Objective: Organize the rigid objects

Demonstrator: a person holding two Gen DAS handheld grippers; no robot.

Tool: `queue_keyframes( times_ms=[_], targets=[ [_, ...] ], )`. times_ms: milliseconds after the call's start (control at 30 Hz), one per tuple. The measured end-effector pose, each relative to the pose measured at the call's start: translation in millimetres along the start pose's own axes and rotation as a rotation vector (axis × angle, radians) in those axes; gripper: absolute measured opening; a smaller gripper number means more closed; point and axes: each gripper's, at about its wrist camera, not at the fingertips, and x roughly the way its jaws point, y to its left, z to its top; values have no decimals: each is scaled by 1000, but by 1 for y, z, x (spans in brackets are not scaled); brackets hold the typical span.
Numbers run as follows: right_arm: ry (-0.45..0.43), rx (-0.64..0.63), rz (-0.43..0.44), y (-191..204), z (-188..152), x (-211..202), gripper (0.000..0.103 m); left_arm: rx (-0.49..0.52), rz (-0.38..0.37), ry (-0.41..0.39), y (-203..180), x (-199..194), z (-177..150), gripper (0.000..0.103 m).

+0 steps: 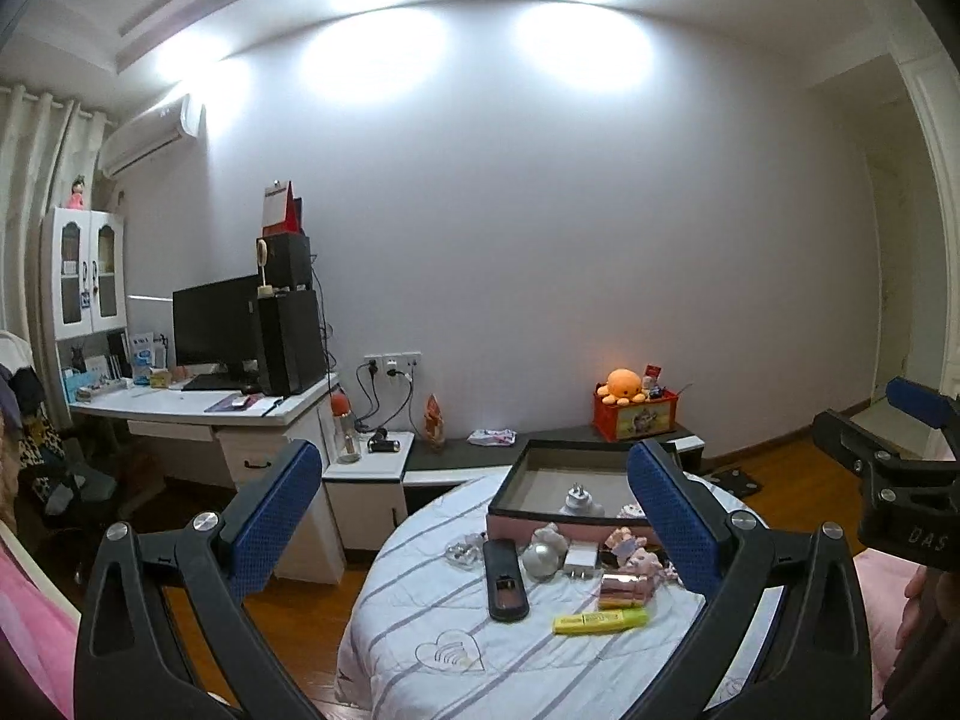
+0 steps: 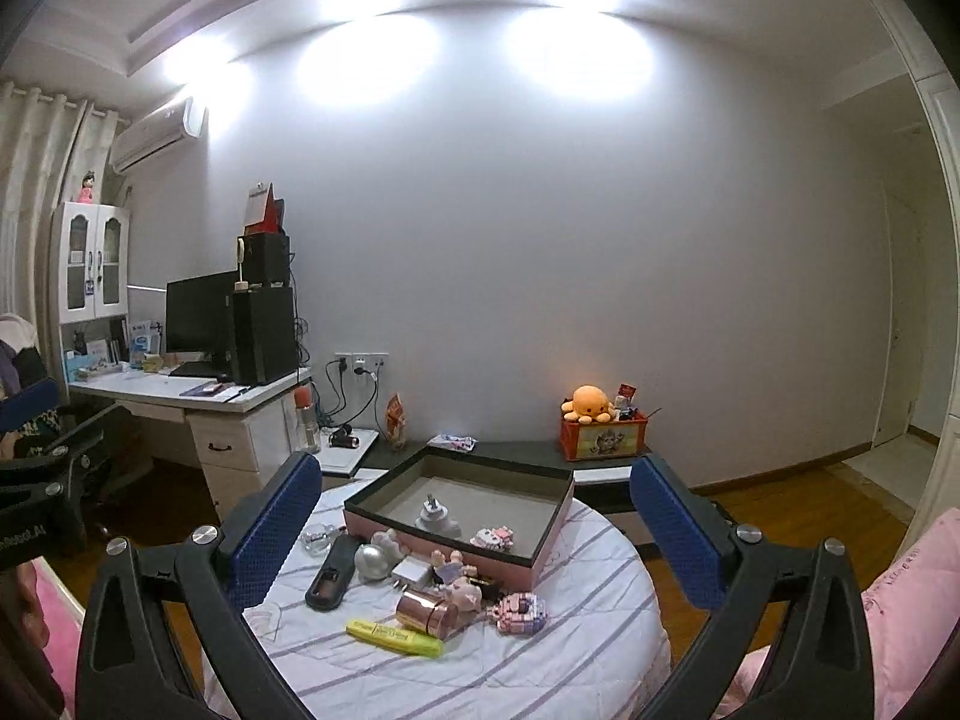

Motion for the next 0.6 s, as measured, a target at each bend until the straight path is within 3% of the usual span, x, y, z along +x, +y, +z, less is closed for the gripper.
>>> queue_keyframes(
  times_ms=[367, 600],
  targets=[
    [55, 6, -13, -12, -16, 7, 103, 5, 21, 63, -3, 23, -17, 103],
    [158, 23, -17, -29, -41, 45, 103, 51, -15, 198, -27, 75, -47, 103]
  ],
)
